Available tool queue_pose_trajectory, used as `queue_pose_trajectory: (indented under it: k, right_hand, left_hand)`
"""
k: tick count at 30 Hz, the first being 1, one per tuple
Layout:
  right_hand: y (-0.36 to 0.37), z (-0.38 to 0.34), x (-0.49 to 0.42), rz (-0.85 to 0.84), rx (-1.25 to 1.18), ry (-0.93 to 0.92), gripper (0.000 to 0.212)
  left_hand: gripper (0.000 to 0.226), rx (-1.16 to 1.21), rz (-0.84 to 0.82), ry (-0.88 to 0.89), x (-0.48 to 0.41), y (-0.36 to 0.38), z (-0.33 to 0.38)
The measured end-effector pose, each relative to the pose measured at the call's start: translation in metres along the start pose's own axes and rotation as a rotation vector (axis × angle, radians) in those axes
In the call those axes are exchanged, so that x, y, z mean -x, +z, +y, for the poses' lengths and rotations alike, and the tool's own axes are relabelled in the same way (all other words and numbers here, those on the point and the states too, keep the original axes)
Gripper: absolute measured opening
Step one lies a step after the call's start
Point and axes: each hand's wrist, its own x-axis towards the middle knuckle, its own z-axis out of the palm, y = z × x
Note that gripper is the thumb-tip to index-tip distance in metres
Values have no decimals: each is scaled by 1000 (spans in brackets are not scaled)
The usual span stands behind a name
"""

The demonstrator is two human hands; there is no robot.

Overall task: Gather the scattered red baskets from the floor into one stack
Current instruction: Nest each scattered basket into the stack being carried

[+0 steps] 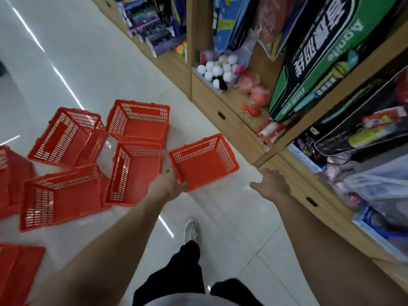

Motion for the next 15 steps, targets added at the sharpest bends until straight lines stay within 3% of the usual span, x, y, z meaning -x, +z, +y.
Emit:
queue_pose_trajectory:
  k: [8,15]
  right_hand:
    - [-30,-72,-162,-64,31,-171,77]
    - [39,-82,-350,-204,58,-225,69]
  left_hand:
    - [98,114,-60,-201,-112,-5,-5]
    - [81,191,-11,-411,-233,68,-24]
